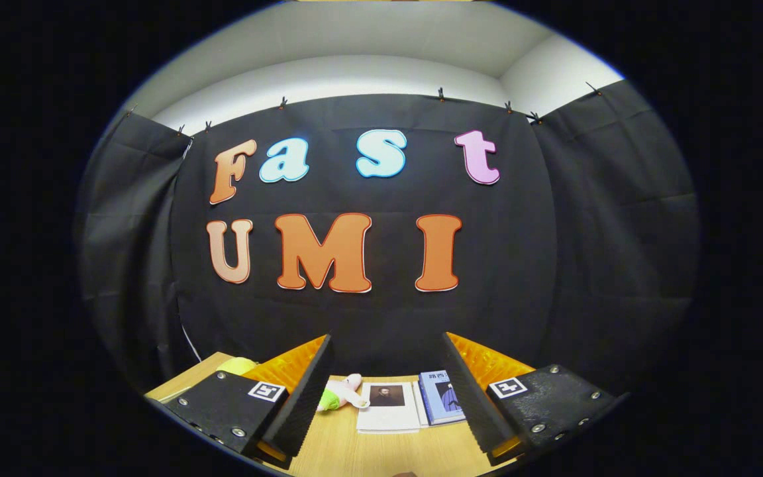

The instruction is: Open the storage box then place both shoes into the box .Put the left shoe in first, then the right shoe, with the right side of both shoes facing outward in a uniform manner.

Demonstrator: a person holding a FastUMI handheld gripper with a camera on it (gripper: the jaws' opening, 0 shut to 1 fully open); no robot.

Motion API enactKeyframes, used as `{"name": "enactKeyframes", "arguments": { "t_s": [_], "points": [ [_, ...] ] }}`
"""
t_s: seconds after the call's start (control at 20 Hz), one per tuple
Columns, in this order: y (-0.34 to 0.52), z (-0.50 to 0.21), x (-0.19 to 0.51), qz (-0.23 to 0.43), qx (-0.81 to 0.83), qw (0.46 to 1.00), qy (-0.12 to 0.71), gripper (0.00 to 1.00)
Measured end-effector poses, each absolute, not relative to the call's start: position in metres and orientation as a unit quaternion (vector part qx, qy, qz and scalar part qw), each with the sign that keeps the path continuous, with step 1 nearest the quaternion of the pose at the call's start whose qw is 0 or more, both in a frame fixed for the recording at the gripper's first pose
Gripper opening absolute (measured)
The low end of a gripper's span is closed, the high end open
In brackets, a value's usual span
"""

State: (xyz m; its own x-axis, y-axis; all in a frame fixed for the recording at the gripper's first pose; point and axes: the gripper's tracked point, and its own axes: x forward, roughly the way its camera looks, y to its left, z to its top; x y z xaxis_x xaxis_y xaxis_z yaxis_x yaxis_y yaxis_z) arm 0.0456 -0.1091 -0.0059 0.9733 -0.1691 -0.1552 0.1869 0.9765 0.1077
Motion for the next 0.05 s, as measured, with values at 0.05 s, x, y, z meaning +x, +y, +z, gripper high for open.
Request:
{"name": "enactKeyframes", "arguments": {
  "t_s": [0.05],
  "points": [
    [-0.11, -0.0065, 0.0464, -0.086, 0.062, 0.992, 0.073, 0.96]
  ]
}}
